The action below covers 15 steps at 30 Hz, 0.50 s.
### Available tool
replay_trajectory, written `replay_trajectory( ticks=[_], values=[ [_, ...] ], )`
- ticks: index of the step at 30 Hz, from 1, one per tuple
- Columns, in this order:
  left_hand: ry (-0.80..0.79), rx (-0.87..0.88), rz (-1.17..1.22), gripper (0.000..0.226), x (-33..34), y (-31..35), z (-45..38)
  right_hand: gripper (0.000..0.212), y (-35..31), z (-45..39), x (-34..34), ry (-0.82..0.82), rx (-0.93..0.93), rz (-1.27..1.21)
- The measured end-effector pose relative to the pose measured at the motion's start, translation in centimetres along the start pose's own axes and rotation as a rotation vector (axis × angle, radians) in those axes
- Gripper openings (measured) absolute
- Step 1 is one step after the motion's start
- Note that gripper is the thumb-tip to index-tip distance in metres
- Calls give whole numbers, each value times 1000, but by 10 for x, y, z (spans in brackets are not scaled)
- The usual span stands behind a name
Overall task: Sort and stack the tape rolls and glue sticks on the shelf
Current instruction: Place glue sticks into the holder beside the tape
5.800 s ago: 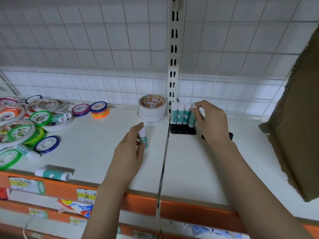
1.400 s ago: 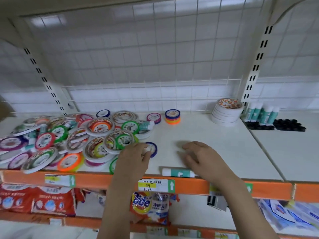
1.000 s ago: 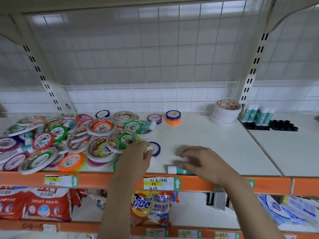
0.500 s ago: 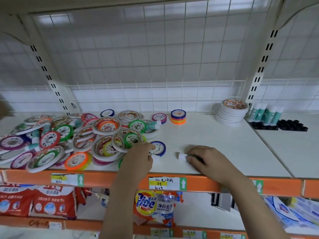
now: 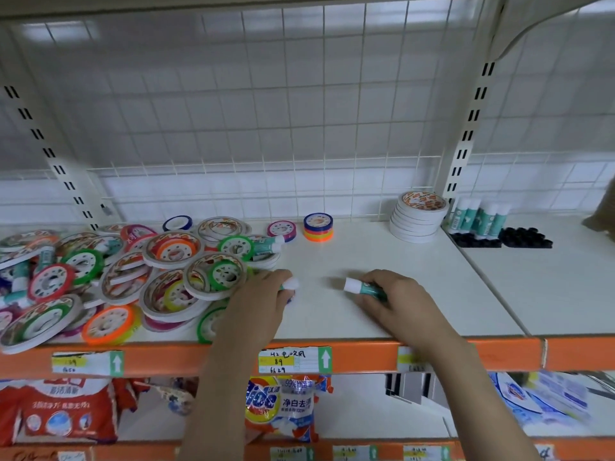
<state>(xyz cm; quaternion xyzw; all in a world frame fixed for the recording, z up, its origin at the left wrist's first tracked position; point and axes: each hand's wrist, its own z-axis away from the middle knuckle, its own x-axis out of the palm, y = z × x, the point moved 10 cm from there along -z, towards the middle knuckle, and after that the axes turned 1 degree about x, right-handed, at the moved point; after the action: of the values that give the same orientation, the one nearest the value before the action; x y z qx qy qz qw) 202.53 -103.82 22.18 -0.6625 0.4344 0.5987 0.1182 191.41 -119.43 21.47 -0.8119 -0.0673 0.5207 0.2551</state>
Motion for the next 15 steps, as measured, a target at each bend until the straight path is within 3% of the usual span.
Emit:
replay_trajectory(
  ticks=[6, 15],
  values=[
    [51, 25, 99, 42, 3, 28, -17, 23, 37, 12, -28, 83, 91, 15],
    [36, 98, 144, 35, 37, 95, -48, 39, 99, 21, -77, 213, 137, 73]
  ],
)
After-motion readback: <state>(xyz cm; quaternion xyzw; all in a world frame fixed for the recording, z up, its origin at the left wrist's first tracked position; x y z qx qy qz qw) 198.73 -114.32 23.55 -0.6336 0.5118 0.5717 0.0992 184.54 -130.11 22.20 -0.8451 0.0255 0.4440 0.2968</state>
